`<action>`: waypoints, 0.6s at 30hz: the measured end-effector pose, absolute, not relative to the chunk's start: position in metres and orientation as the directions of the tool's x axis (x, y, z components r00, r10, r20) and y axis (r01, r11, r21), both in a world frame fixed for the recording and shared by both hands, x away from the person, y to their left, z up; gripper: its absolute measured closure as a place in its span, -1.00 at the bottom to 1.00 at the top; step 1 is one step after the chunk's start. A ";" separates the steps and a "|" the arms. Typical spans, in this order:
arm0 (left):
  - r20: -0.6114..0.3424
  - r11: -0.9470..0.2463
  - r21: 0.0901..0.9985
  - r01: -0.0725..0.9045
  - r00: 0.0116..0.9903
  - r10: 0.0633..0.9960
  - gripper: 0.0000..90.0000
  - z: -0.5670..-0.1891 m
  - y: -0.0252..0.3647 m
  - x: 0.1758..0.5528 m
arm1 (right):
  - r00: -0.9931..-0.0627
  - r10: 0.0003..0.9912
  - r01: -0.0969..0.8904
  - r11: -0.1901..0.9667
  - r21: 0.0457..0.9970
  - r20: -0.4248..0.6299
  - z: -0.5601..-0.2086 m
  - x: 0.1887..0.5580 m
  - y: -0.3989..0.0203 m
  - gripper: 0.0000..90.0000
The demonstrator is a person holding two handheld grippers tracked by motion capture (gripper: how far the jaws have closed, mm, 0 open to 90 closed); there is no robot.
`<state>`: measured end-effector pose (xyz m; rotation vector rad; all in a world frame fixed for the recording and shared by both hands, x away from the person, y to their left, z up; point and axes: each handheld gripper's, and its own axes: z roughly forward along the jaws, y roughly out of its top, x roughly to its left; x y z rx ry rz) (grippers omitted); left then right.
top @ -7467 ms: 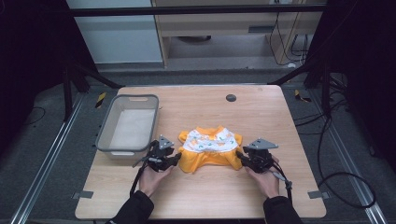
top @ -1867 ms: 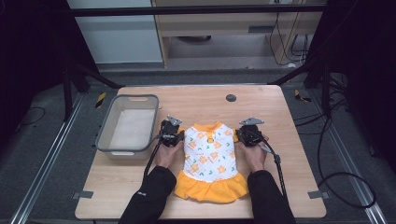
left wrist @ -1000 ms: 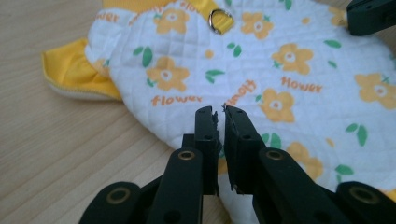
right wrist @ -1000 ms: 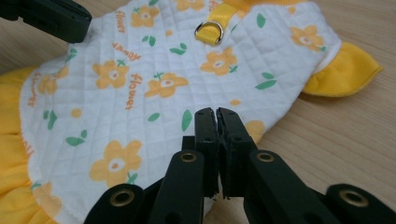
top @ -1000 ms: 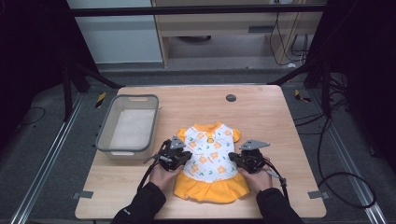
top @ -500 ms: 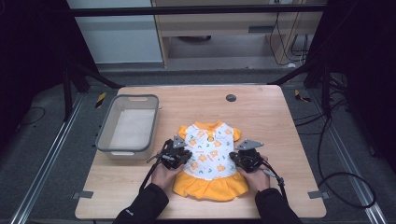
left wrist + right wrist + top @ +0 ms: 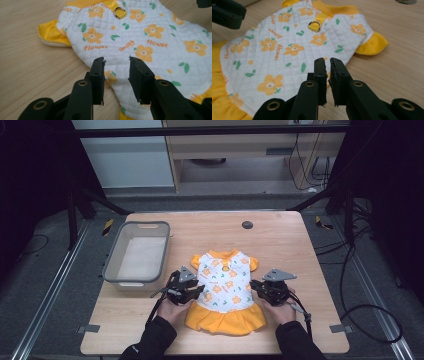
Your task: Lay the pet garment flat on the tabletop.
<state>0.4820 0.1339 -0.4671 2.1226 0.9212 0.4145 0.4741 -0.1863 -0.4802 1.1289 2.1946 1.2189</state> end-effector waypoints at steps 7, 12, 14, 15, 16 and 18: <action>-0.014 -0.426 0.772 0.472 0.682 0.731 0.25 -0.466 0.152 0.461 | -0.575 0.815 0.454 0.249 0.855 0.068 -0.473 0.465 -0.205 0.62; -0.028 -0.409 0.779 0.475 0.678 0.735 0.10 -0.467 0.167 0.449 | -0.555 0.827 0.456 0.208 0.865 0.094 -0.472 0.459 -0.219 0.45; -0.034 -0.395 0.788 0.472 0.675 0.737 0.05 -0.466 0.174 0.443 | -0.542 0.834 0.456 0.193 0.869 0.099 -0.473 0.456 -0.225 0.36; -0.033 -0.393 0.791 0.469 0.675 0.737 0.02 -0.466 0.177 0.440 | -0.535 0.839 0.460 0.187 0.868 0.103 -0.473 0.454 -0.228 0.31; -0.033 -0.390 0.793 0.467 0.673 0.739 0.00 -0.466 0.179 0.438 | -0.526 0.845 0.462 0.184 0.868 0.101 -0.474 0.452 -0.230 0.27; -0.031 -0.390 0.793 0.468 0.670 0.741 -0.05 -0.467 0.185 0.433 | -0.515 0.851 0.466 0.181 0.866 0.100 -0.476 0.449 -0.236 0.21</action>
